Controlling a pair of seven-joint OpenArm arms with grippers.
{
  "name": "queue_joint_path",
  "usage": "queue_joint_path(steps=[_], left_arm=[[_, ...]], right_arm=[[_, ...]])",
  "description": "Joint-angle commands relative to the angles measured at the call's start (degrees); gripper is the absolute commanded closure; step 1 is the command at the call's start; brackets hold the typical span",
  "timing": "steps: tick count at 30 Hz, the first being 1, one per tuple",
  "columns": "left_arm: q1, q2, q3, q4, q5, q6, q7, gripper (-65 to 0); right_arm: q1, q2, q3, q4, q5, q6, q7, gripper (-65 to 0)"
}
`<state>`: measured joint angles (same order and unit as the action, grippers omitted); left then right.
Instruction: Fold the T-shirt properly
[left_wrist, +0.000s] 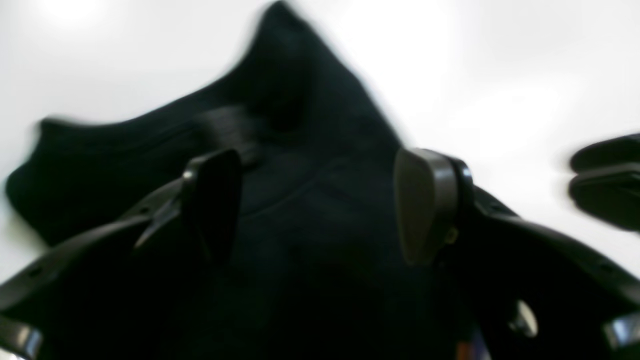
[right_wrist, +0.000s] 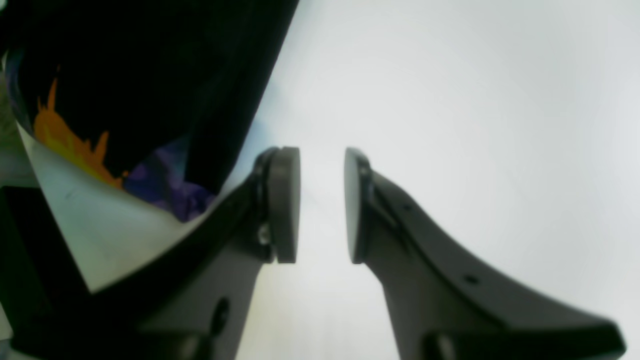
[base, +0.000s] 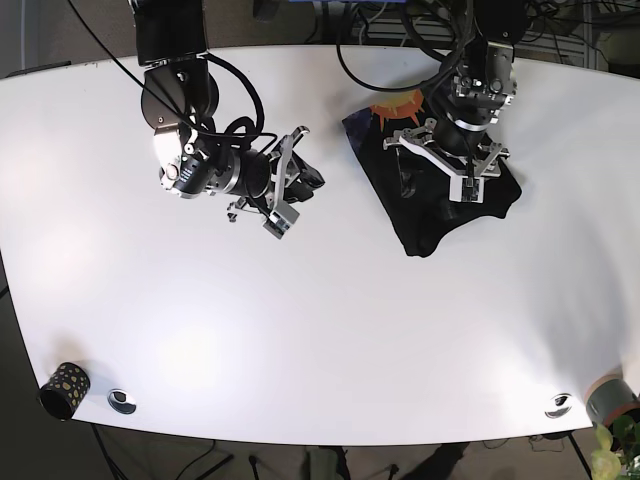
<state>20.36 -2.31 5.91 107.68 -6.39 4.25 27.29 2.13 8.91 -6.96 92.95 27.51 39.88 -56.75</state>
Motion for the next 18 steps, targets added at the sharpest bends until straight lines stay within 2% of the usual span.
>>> queue_joint_path(steps=[1, 5, 10, 14, 18], left_arm=[[0.96, 1.91, 2.48, -1.17, 4.06, 2.03, -5.0, -44.7], [2.01, 3.84, 2.75, -6.54, 9.43, 5.81, -11.33, -44.7], [2.01, 4.64, 3.27, -15.15, 12.77, 9.77, -15.99, -44.7], [2.1, 4.2, 3.36, -20.95, 12.77, 9.77, -16.43, -44.7], [3.42, 1.73, -0.86, -22.62, 12.68, 8.19, -14.76, -44.7]], right_arm=[[1.34, 0.1, 0.15, -1.03, 1.28, 0.12, 1.15, -14.4], [1.78, 0.72, 0.24, -2.0, 1.37, 0.12, 1.24, -14.4], [1.69, 1.25, 0.24, -2.0, 1.37, 0.12, 1.24, -14.4], [1.78, 2.21, 0.24, -1.91, 1.37, 0.12, 1.24, -14.4], [2.48, 2.92, 0.32, -1.91, 1.37, 0.12, 1.24, -14.4]])
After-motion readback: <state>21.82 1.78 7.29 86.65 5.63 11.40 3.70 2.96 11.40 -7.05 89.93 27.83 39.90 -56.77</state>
